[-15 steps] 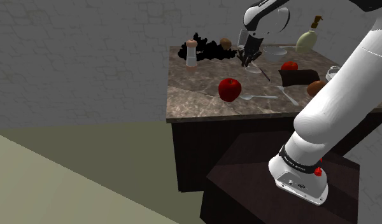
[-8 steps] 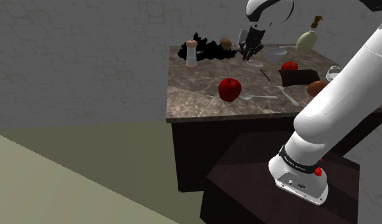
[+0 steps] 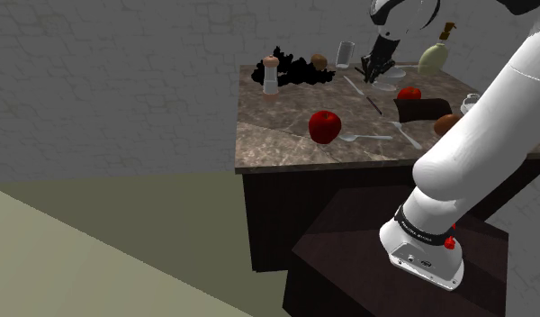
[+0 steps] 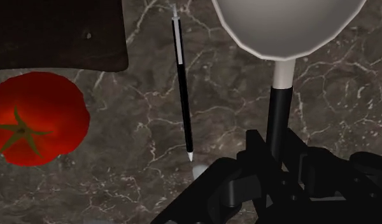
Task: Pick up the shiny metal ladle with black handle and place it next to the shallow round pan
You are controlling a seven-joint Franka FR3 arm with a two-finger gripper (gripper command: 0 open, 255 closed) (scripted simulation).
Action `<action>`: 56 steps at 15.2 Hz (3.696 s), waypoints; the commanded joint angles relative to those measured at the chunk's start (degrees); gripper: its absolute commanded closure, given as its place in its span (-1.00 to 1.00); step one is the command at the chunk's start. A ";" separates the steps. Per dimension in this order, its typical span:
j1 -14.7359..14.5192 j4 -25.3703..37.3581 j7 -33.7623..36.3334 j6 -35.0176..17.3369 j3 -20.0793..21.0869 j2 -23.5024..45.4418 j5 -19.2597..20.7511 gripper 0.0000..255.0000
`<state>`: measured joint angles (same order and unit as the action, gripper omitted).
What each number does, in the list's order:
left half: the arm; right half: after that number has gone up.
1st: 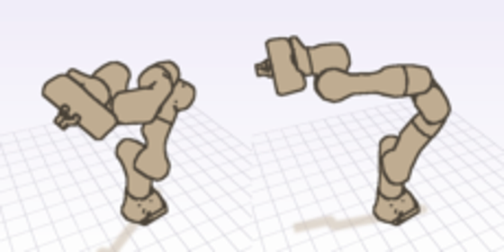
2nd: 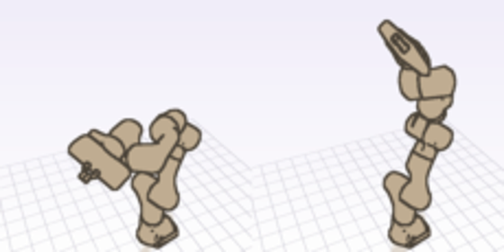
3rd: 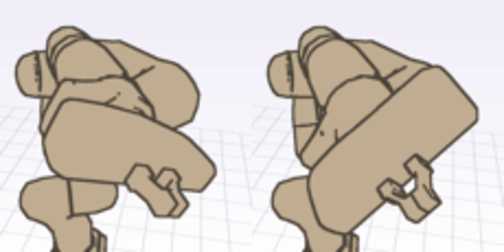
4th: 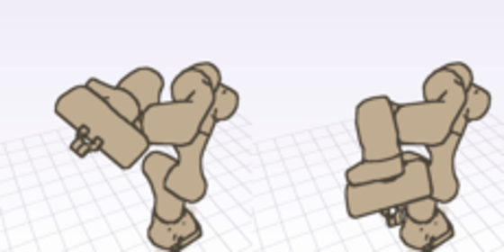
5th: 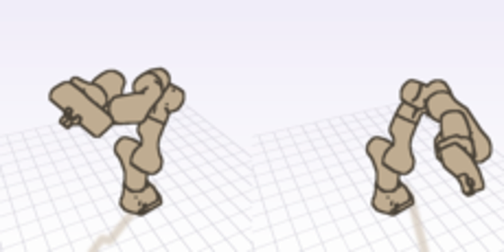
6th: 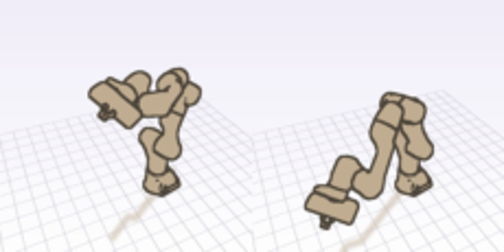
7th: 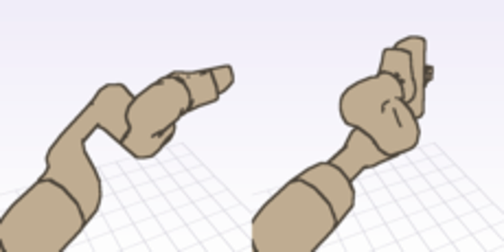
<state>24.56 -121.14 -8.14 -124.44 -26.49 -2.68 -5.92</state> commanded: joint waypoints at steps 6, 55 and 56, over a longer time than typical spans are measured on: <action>4.77 6.92 -11.54 3.11 -4.95 5.89 -4.20 1.00; 27.74 33.36 -39.70 7.42 -6.29 37.42 -23.67 -1.00; 27.74 33.37 -39.70 7.42 -6.29 37.42 -23.67 -1.00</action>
<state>52.30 -87.77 -47.84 -117.02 -32.78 34.74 -29.59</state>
